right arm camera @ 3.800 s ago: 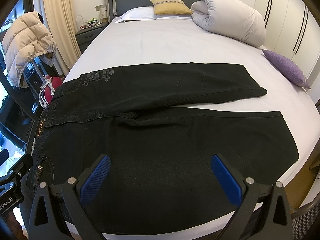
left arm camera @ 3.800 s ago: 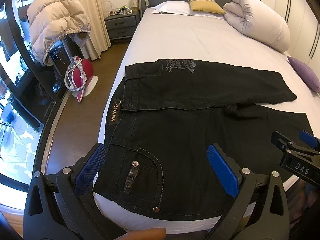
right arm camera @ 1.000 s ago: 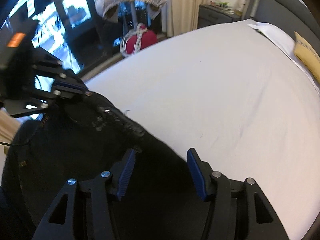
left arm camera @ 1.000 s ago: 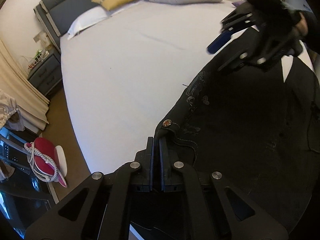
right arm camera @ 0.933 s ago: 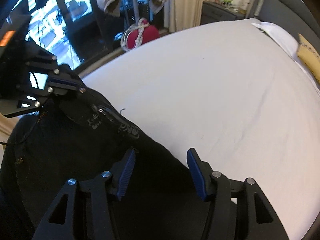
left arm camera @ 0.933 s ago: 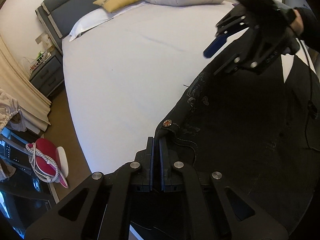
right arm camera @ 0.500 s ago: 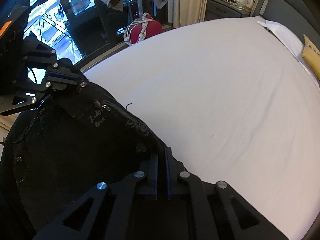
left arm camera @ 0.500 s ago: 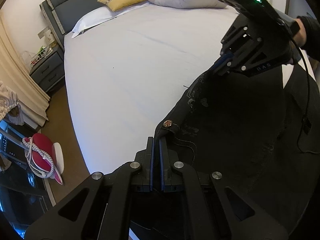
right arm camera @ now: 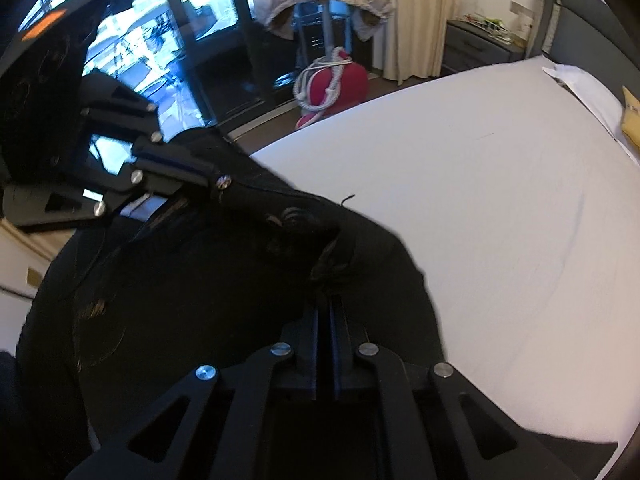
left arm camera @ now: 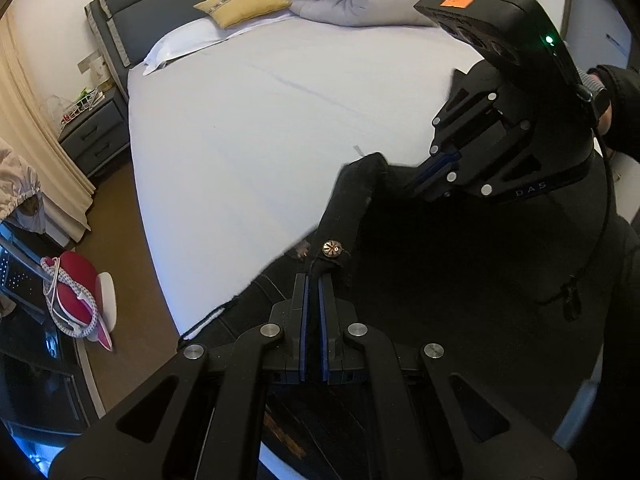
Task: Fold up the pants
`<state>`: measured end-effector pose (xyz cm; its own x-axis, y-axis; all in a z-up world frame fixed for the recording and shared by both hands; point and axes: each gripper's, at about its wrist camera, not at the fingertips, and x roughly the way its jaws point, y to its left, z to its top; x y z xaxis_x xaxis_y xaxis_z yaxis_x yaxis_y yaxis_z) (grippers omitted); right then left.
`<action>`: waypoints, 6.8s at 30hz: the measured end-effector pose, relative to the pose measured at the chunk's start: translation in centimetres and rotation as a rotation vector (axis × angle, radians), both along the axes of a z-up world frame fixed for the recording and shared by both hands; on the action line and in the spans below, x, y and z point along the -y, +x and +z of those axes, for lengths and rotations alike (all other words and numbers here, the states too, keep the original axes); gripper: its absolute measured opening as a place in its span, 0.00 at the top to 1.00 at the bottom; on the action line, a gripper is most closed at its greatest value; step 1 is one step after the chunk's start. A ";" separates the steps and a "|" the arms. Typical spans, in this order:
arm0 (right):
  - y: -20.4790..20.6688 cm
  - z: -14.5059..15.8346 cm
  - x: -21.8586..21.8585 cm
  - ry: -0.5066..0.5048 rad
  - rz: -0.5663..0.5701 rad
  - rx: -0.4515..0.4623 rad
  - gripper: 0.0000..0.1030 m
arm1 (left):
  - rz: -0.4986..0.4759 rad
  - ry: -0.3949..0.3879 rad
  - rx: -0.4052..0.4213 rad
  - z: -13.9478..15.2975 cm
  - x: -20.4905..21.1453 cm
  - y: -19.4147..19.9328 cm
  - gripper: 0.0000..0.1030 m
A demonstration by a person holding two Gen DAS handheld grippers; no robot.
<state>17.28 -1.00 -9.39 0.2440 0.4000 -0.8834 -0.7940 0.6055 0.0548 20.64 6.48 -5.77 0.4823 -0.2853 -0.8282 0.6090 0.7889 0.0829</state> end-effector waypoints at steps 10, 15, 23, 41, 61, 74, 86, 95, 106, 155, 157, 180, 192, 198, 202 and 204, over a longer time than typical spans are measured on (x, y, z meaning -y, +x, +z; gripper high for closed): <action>-13.9 -1.8 -2.2 -0.336 0.233 0.277 0.94 | -0.094 0.151 -0.008 -3.3 1.8 -13.2 0.97; -19.9 -3.1 -2.7 -0.437 0.328 0.335 0.94 | -0.126 0.178 -0.043 -4.9 2.6 -18.2 0.97; -24.4 -3.9 -4.0 -0.501 0.361 0.390 0.94 | -0.173 0.164 -0.088 -5.9 3.5 -24.1 0.97; -28.3 -5.0 -3.6 -0.557 0.363 0.416 0.94 | -0.198 0.154 -0.125 -6.0 3.2 -26.4 0.97; -29.0 -7.1 -4.6 -0.595 0.308 0.419 0.92 | -0.144 0.110 -0.190 -3.9 1.0 -26.0 0.83; -28.8 -7.2 -4.8 -0.571 0.219 0.419 0.90 | 0.003 -0.167 -0.146 -0.2 6.5 -20.6 0.83; -28.4 -4.4 -2.0 -0.363 -0.006 0.357 0.31 | 0.098 -0.167 -0.289 -7.4 9.9 -17.9 0.83; -16.2 4.7 13.5 0.021 -0.668 0.179 0.31 | 0.136 -0.200 -0.296 -8.1 8.8 -18.6 0.83; 6.2 2.2 26.4 0.033 -1.266 0.016 0.32 | 0.155 -0.236 -0.312 -8.5 7.3 -18.9 0.83; -25.5 -7.4 50.9 1.221 -1.961 -0.003 0.33 | 0.169 -0.129 -0.327 -7.3 12.4 -18.1 0.84; -24.9 -7.2 50.3 1.235 -1.957 0.003 0.30 | 0.170 -0.120 -0.323 -7.3 12.9 -18.3 0.84; -29.9 -9.4 48.8 1.259 -2.051 -0.028 0.97 | 0.163 -0.061 -0.313 -7.7 15.5 -19.1 0.84; -27.9 -10.0 51.0 1.361 -1.973 -0.065 0.61 | 0.168 -0.067 -0.306 -7.7 15.0 -19.3 0.84; -27.9 -10.8 52.1 1.378 -2.012 -0.078 0.96 | 0.165 -0.068 -0.305 -7.7 14.8 -19.4 0.84; -29.4 -9.7 50.5 1.356 -2.026 -0.026 0.96 | 0.149 -0.065 -0.314 -7.6 14.8 -19.2 0.84; -30.0 -9.9 50.2 1.348 -2.048 -0.020 0.96 | 0.136 -0.055 -0.317 -7.5 14.7 -19.1 0.84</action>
<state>-12.75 -51.17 -19.31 0.8722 -0.1171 -0.4750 0.4696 -0.0714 0.8800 1.58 -8.27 -13.28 0.2403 -0.2842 -0.9282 0.4864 0.8627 -0.1382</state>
